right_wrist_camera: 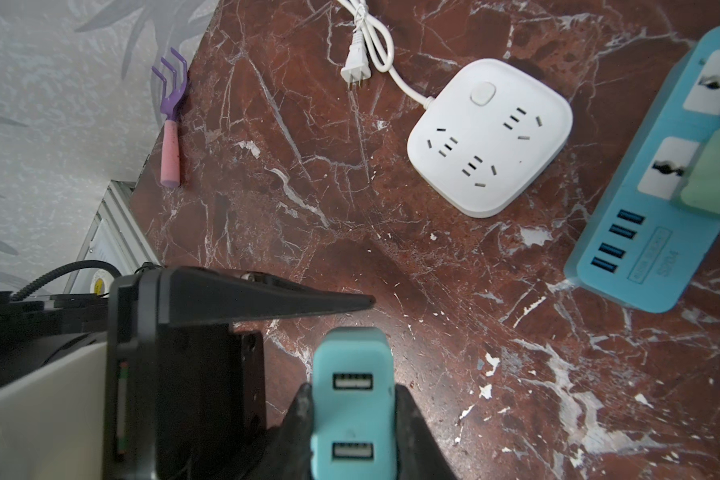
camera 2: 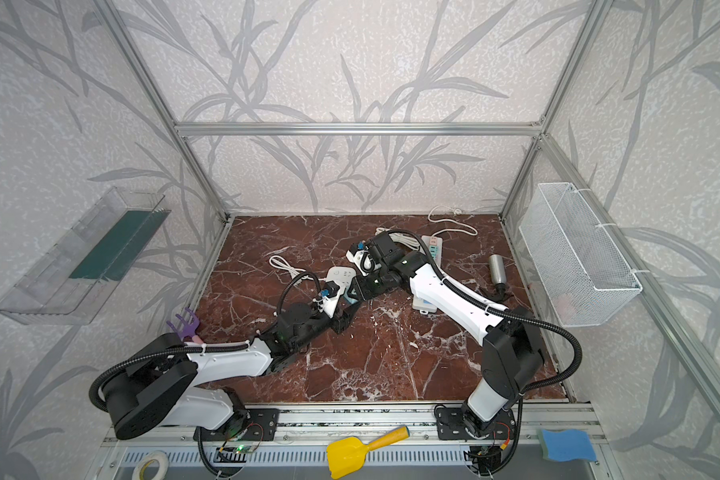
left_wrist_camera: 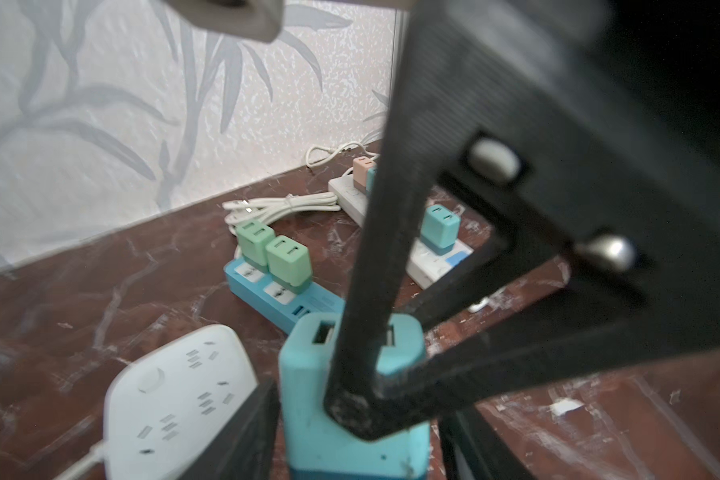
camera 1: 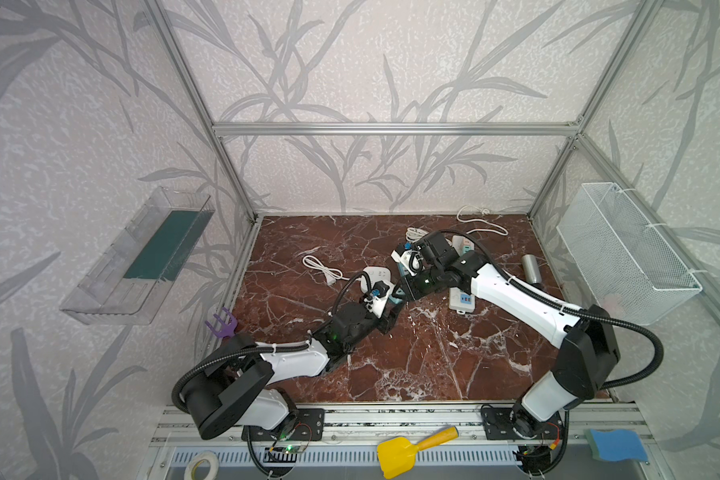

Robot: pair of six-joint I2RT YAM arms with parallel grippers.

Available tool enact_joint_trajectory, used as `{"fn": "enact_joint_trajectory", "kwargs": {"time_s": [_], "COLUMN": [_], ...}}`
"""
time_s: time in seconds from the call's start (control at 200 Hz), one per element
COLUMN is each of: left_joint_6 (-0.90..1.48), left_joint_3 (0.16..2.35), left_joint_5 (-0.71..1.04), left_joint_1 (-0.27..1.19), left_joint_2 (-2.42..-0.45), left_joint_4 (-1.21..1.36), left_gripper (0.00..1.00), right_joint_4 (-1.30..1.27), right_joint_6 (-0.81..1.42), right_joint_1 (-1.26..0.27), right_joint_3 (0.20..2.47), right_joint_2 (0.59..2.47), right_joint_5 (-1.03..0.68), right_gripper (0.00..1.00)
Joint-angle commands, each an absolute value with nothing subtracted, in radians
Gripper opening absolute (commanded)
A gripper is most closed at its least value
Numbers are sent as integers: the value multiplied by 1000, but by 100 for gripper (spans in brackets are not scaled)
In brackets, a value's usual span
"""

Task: Insert the plug

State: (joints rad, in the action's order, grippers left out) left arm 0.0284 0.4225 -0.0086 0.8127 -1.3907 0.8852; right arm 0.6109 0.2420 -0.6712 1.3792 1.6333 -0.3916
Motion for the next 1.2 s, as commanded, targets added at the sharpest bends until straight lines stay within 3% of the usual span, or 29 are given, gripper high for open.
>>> {"fn": "enact_joint_trajectory", "kwargs": {"time_s": [0.0,0.185,0.355,0.615,0.755,1.195], "left_joint_6": [69,258,567,743,760,741], "left_joint_3": [419,425,650,898,1054,1118], "left_joint_5": [-112,-332,-360,44,204,210], "left_joint_1": [816,789,605,318,260,252], "left_joint_2": [-1359,-1290,-1283,-1595,-1792,-1948], "left_joint_4": [924,841,290,167,93,26], "left_gripper": [73,84,82,62,38,32], "right_joint_4": [583,465,444,437,433,420], "right_joint_6": [253,274,249,241,230,226], "right_joint_1": [-674,-674,-672,-670,-670,-664], "right_joint_3": [1382,1298,1252,1225,1206,1133], "right_joint_2": [1586,1463,1400,1371,1344,1273], "right_joint_5": [-312,-153,-30,-29,-7,1], "right_gripper": [0,0,0,0,0,0]}}
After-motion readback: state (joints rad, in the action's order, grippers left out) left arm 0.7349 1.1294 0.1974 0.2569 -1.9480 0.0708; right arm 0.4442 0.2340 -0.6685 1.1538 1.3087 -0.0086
